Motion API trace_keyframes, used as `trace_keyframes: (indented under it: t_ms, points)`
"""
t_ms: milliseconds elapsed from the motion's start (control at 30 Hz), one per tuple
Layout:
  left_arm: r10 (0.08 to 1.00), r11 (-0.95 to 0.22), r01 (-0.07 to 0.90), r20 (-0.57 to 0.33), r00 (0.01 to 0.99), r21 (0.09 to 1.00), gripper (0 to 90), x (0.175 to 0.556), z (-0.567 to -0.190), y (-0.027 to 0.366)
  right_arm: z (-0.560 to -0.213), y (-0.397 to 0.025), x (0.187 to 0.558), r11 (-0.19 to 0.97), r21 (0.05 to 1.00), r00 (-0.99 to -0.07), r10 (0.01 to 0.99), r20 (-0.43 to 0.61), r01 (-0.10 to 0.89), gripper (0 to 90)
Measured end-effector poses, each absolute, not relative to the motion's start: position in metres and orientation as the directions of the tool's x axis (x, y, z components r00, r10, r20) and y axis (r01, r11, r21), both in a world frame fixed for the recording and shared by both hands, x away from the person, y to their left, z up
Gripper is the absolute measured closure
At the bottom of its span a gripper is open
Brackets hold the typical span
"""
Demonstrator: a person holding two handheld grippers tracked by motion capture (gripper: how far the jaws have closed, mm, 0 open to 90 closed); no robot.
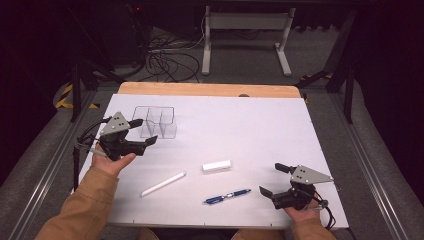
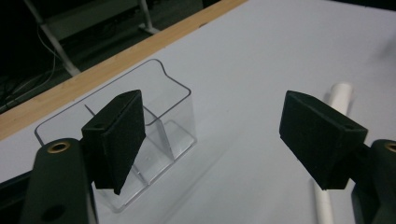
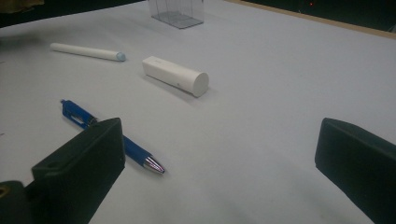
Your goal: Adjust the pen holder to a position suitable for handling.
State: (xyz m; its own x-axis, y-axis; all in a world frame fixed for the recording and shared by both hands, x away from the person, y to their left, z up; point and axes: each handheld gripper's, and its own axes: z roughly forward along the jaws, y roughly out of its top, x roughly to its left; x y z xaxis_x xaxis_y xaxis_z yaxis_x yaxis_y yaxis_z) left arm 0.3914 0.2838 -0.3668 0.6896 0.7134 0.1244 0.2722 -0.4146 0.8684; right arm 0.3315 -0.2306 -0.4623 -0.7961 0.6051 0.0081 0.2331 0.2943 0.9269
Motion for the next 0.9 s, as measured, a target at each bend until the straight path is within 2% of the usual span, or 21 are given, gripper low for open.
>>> trace_keyframes:
  t_ms: [133, 300, 567, 900]
  points:
    - [0.712, -0.437, 0.258, 0.156, 0.684, 0.862, 25.5, 0.395, -0.363, 0.282, -0.462, -0.231, 0.332, 0.295, 0.927, -0.797, 0.603, 0.008, 0.232, 2.3]
    - [0.714, -0.432, 0.258, 0.153, 0.683, 0.864, 26.4, 0.400, -0.361, 0.283, -0.462, -0.231, 0.332, 0.295, 0.926, -0.797, 0.604, 0.011, 0.236, 2.3]
    - [0.710, -0.462, 0.324, 0.125, 0.693, 0.825, 27.2, 0.408, -0.359, 0.284, -0.463, -0.231, 0.333, 0.287, 0.928, -0.797, 0.604, 0.016, 0.236, 2.3]
    - [0.686, -0.510, 0.284, 0.185, 0.703, 0.812, 29.0, 0.418, -0.361, 0.283, -0.463, -0.229, 0.333, 0.295, 0.927, -0.799, 0.602, 0.009, 0.233, 2.5]
